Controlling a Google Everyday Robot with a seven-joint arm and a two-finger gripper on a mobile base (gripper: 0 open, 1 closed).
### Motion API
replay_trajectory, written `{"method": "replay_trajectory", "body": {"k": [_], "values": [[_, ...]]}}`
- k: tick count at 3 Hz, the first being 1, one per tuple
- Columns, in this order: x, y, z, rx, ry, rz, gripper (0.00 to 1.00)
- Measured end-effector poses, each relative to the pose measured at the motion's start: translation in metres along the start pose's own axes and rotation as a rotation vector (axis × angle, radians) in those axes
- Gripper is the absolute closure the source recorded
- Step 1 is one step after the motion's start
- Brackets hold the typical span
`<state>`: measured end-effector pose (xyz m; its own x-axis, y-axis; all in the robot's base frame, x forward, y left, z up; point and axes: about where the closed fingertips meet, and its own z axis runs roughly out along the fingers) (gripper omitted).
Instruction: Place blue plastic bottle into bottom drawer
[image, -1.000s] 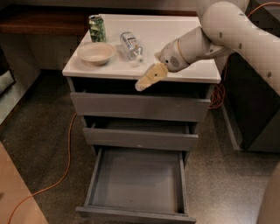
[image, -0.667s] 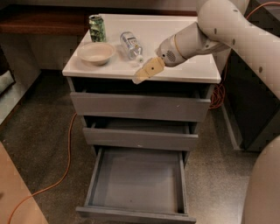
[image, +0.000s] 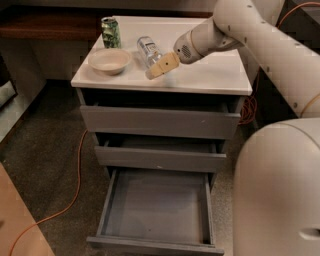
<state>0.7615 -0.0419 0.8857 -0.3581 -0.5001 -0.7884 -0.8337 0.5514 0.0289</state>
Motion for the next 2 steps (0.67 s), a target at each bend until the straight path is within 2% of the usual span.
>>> {"method": "replay_trajectory", "body": {"k": [2], "values": [[-0.019, -0.045, 0.03, 0.047, 0.006, 0.038, 0.0]]}}
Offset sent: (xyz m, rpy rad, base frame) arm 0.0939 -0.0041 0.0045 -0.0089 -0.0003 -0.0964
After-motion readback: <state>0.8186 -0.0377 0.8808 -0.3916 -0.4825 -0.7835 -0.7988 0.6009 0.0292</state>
